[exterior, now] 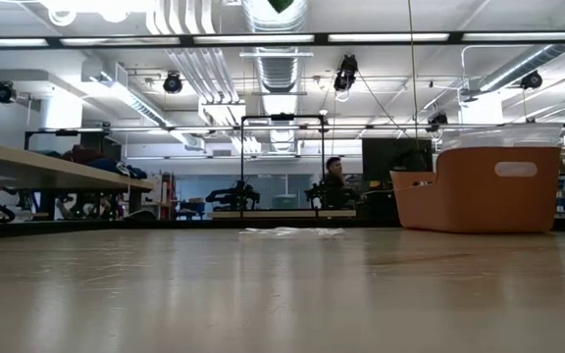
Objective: Roll bandage
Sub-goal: Roll the green bandage
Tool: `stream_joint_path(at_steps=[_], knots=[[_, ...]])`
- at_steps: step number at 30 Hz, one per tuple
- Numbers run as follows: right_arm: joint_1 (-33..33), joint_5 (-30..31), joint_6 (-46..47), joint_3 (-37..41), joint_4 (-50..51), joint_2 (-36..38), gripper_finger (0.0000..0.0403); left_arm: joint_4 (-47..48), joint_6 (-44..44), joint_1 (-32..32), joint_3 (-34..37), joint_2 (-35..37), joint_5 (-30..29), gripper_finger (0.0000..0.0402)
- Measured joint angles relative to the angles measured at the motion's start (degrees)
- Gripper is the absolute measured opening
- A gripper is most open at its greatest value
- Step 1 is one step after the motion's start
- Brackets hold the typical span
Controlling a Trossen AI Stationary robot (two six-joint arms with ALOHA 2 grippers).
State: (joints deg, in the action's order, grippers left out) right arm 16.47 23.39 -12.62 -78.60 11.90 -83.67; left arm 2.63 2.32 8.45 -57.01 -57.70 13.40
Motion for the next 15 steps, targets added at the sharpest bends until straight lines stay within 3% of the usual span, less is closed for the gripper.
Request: stream_joint_path(at_steps=[7,10,15], knots=[[4.23,-0.43,0.24,-5.03,4.69,0.76,0.0168,-0.63,1.50,-0.20,-0.07,0.87,-7.68,0.0004],[5.61,-0.32,0.65,-6.50,3.72,0.76,0.0178,-0.61,1.69,-0.22,-0.09,0.91,-10.76,0.0004],[6.01,4.00,0.05,-6.45,0.42,0.03,0.0171,-2.97,1.74,-0.22,-0.17,0.84,-11.03,0.0004]])
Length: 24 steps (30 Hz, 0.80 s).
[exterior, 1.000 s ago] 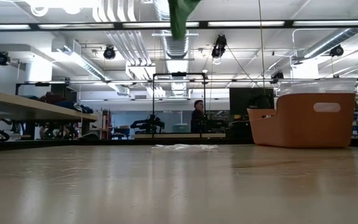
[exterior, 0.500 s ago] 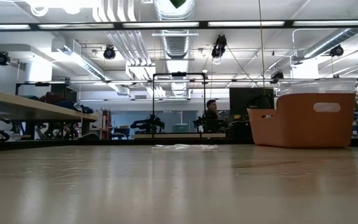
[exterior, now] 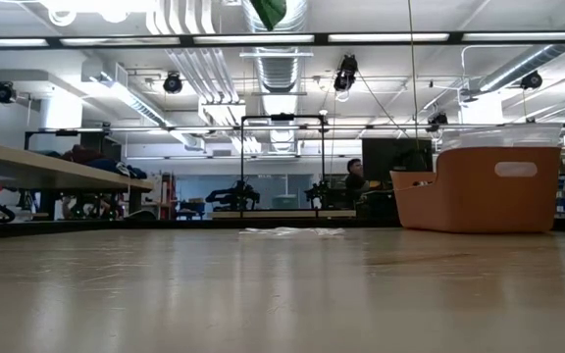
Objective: Roll bandage
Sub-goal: Roll the green bandage
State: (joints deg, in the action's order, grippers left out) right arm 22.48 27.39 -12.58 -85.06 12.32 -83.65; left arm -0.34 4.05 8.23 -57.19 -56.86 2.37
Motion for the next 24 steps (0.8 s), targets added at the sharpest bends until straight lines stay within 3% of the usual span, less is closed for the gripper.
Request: stream_joint_path(at_steps=[12,24], knots=[[-0.10,4.39,-2.59,0.07,-3.82,-1.65,0.0141,-0.23,0.11,-0.02,-0.09,0.04,-0.36,0.0005],[0.97,5.80,-3.04,0.09,-4.55,-1.47,0.0157,0.36,-0.04,-0.09,-0.09,-0.22,-0.39,0.0005]])
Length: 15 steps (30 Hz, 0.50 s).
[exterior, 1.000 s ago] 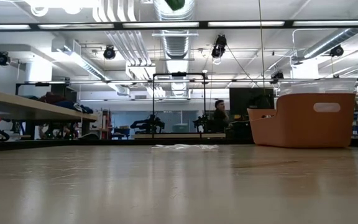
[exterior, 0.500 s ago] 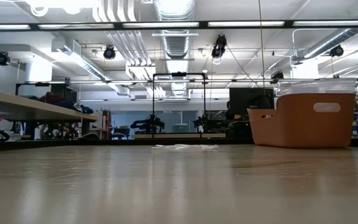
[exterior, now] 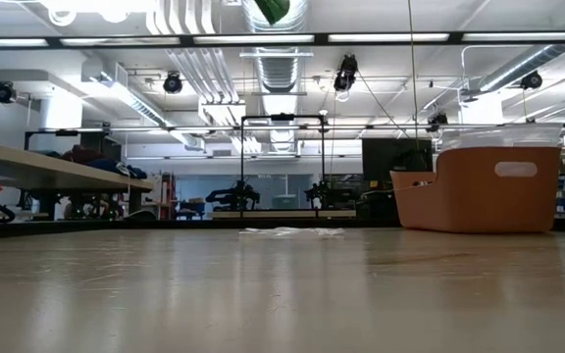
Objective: Roll bandage
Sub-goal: Roll the green bandage
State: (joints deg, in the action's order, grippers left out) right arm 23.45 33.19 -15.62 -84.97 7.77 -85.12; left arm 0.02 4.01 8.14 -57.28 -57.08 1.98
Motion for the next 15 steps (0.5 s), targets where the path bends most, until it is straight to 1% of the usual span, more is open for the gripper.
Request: stream_joint_path(at_steps=[3,7,13,15], knots=[[-0.50,-0.05,-0.02,0.00,-0.25,-0.25,0.0156,-0.47,-0.65,0.00,0.02,0.00,0.00,0.0005],[-1.34,-0.15,-0.21,0.00,-2.05,-0.83,0.0143,-0.66,-1.05,0.00,0.08,0.00,-0.05,0.0005],[-2.38,-1.43,-1.35,0.00,-6.16,-2.55,0.0107,-2.38,-2.42,0.02,0.09,-2.12,0.02,0.0006],[-2.73,-1.29,-1.63,0.00,-6.08,-2.87,0.0091,-2.62,-3.37,0.02,0.09,-2.49,0.04,0.0012]])
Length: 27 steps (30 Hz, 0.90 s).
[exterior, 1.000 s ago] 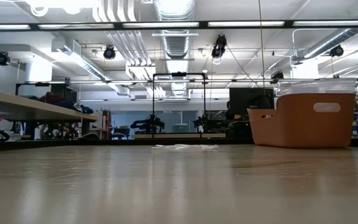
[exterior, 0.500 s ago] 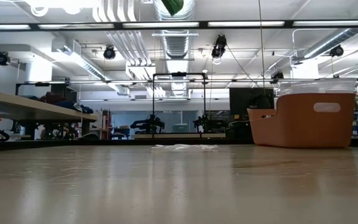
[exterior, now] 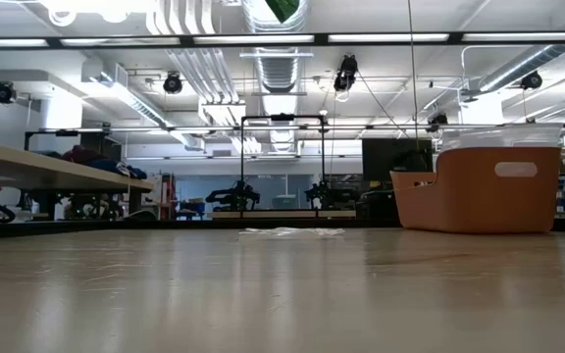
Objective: Roll bandage
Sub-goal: Roll the green bandage
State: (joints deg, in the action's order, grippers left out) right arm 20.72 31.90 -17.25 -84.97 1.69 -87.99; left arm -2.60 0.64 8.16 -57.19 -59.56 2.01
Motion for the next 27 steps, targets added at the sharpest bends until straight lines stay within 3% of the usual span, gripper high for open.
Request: stream_joint_path(at_steps=[6,16,27], knots=[[0.03,-1.07,-0.31,0.00,2.31,0.48,0.0012,1.44,-3.40,0.05,0.02,1.32,0.24,0.0062],[1.80,-0.41,0.34,-0.03,5.11,4.56,0.0005,8.19,-5.93,0.07,0.76,3.93,0.01,0.0175],[1.83,-0.88,2.66,0.00,5.34,4.68,0.0004,-3.75,-5.42,0.01,1.79,-3.25,-1.68,0.0250]])
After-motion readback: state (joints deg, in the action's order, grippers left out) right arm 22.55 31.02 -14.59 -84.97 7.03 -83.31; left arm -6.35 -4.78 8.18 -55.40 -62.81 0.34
